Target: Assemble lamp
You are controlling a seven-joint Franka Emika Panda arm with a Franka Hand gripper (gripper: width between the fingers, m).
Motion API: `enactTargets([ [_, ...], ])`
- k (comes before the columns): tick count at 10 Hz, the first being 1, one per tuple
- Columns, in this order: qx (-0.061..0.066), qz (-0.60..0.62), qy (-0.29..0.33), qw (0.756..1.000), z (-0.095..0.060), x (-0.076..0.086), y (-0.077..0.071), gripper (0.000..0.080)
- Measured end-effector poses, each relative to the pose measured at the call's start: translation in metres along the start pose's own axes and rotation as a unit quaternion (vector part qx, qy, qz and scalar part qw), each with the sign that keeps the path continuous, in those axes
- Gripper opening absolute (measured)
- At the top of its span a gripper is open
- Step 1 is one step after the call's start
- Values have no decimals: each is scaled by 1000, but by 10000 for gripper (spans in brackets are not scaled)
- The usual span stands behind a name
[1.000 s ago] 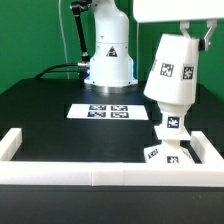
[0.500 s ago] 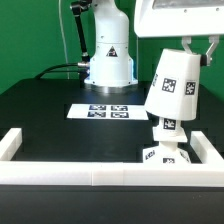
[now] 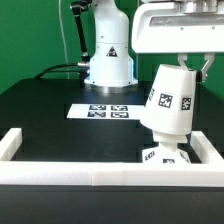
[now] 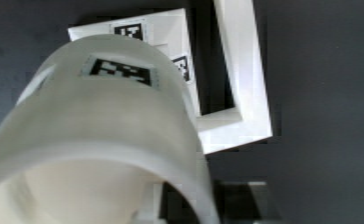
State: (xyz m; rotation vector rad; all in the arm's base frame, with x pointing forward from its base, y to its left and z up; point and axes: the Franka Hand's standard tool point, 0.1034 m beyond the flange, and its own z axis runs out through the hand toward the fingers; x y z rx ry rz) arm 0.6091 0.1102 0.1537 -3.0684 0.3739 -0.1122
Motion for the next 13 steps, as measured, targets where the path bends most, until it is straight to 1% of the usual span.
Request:
enactTargets([
  [3,0,1,-1,1000,1,0,1,45],
  [4,0,1,0,1000,0,0,1,145],
  [6,0,1,1,1000,-1,2,1,420],
  [7,0,1,1,1000,-1,2,1,420],
  [8,0,2,1,1000,-1,2,1,606],
  [9,0,4,1,1000,-1,2,0,680],
  [10,0,12,1,1000,-1,1,-1,694],
  [13,0,13,1,1000,-1,1,-1,699],
])
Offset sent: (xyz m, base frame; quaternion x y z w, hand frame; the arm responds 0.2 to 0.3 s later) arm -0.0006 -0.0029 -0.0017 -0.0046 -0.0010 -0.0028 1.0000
